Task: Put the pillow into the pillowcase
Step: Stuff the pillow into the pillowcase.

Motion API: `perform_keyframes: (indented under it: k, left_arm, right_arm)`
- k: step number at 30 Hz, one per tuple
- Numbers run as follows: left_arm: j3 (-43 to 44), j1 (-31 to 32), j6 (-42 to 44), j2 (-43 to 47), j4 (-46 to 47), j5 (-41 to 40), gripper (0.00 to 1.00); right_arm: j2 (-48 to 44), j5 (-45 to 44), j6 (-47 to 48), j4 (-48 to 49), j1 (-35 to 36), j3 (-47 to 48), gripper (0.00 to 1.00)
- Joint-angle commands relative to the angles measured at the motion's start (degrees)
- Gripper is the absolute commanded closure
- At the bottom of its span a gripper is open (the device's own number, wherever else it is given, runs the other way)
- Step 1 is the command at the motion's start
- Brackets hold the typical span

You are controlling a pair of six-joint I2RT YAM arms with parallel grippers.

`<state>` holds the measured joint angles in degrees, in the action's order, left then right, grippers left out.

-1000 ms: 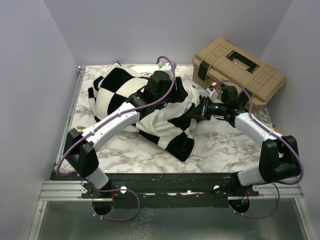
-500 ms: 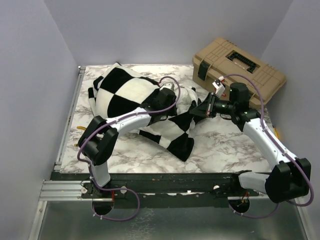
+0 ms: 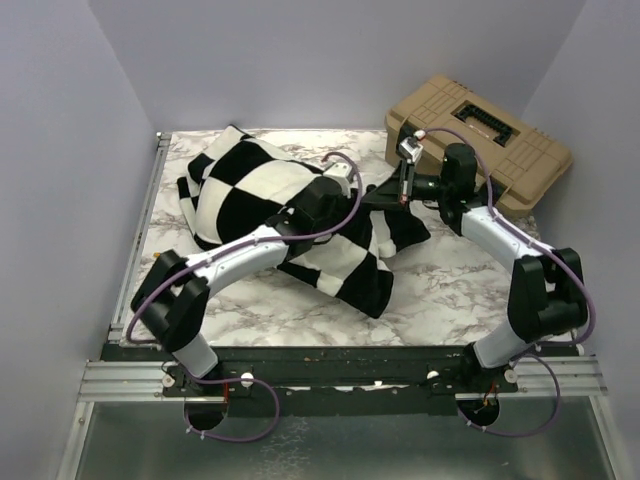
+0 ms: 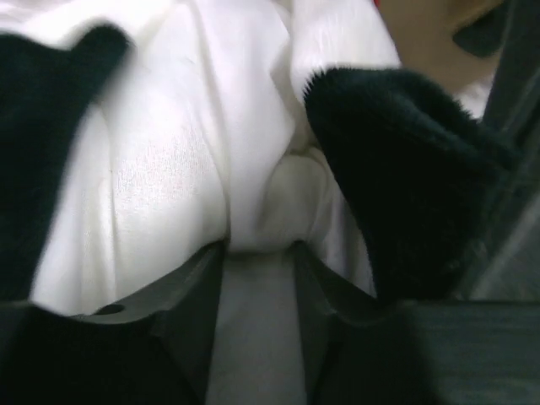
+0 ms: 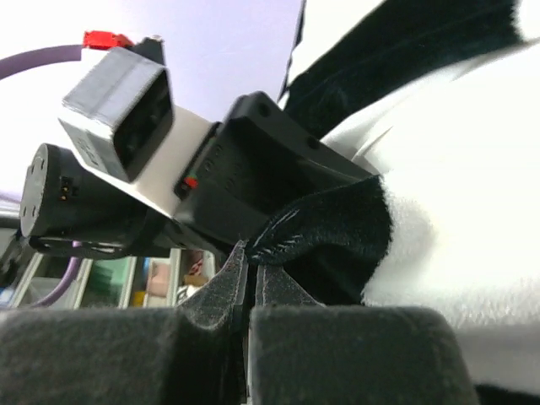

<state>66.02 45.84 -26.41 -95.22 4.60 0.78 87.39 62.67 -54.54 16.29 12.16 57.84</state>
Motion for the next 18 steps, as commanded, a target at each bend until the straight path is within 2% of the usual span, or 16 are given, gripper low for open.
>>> perform_keyframes:
  k: [1,5,6,7,8,9,12,13,15,18]
  left_arm:
    - [1.94,0.34,5.75,12.17,-13.25,-10.46,0.49]
    - [10.13,-2.8,3.93,17.18,-36.88,-36.99,0.28]
    - [12.36,-5.13,2.52,17.04,-42.57,-40.03,0.24]
    - [14.75,-8.74,1.33,16.65,-47.92,-39.8,0.22]
    - [16.57,-12.29,0.31,16.23,-51.93,-37.78,0.2]
    - [17.81,-15.78,-0.52,15.87,-54.69,-34.93,0.17]
    - [18.17,-24.15,-2.99,16.46,-58.31,-24.0,0.12]
    - [17.26,-26.62,-4.25,16.9,-58.72,-20.21,0.1]
    - [13.9,-31.63,-7.48,18.18,-58.67,-12.1,0.08]
    - [6.33,-37.52,-11.48,20.83,-56.14,-1.42,0.07]
  right_arm:
    - [6.46,-1.42,-5.26,13.08,0.68,8.45,1.0]
    - [9.98,-5.41,5.18,-2.98,1.18,14.43,0.97]
    - [10.29,-6.4,9.04,-8.2,1.71,16.48,0.95]
    - [10.56,-7.17,13.56,-13.54,2.38,19.18,0.88]
    - [10.99,-8.23,18.97,-20.83,3.06,22.36,0.81]
    - [11.3,-9.75,24.18,-27.18,3.92,25.73,0.69]
    - [10.83,-14.36,34.71,-42.25,5.36,33.77,0.48]
    - [9.55,-15.49,35.89,-43.75,5.32,34.62,0.43]
    - [5.91,-20.62,36.09,-44.86,5.33,34.35,0.25]
    - [2.39,-27.2,34.26,-47.08,5.24,34.21,0.14]
